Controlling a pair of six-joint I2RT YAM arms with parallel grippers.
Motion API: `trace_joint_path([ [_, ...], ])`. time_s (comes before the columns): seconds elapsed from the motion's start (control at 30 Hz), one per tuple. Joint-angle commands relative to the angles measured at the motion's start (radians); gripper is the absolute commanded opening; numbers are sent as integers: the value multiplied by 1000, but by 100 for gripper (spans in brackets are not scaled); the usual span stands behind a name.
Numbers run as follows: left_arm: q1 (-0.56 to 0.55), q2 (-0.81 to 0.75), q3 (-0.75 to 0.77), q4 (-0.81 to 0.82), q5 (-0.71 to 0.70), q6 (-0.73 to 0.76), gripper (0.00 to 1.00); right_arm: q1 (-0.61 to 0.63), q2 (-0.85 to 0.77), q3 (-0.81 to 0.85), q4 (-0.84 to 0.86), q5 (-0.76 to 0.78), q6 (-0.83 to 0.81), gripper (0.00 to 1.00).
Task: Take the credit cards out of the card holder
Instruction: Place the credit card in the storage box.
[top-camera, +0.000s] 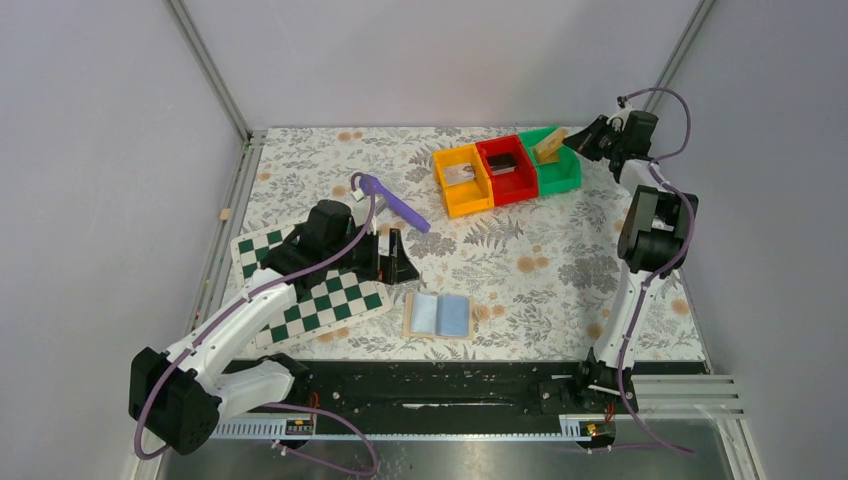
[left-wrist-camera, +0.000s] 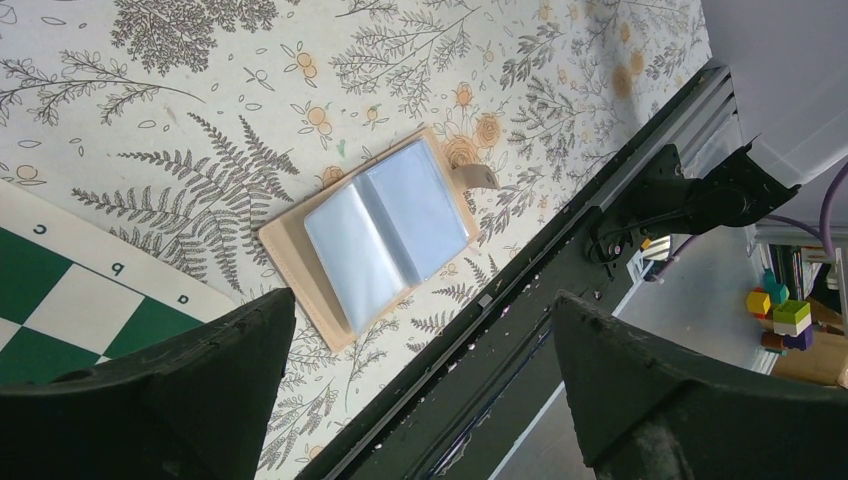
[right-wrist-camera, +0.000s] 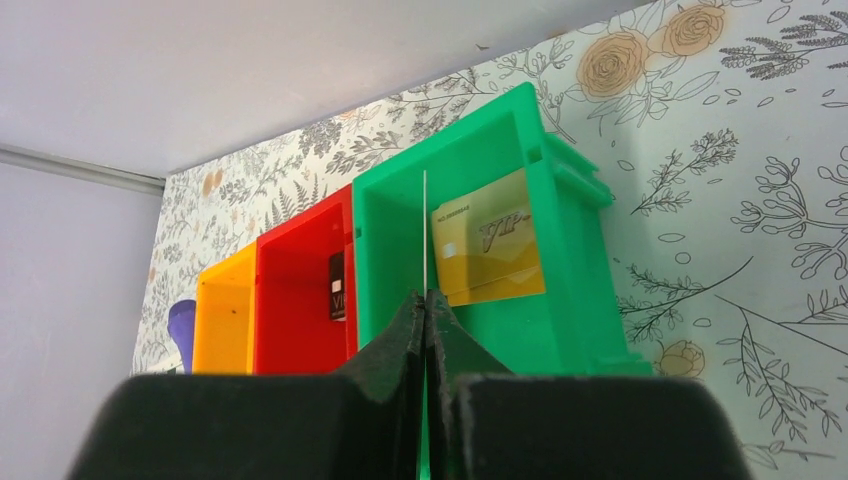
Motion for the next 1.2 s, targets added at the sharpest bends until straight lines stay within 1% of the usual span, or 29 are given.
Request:
trace_joint_path([
  [0.0,4,7,8,21,-16,19,99,-2,36,58,58,-21,26,0],
  [0.23,4,13,10,21,-13,15,99,4,85,103,49,-19,71,0],
  [0.57,4,21,12,21,-8,15,99,28,152,230,-73,-19,65,0],
  [0.9,5,25,17,21,5,16,99,41,154,237,-122,-14,64,1],
  [1.17,4,23,15,24,7,12,99,46,149,238,-153,37,57,2],
])
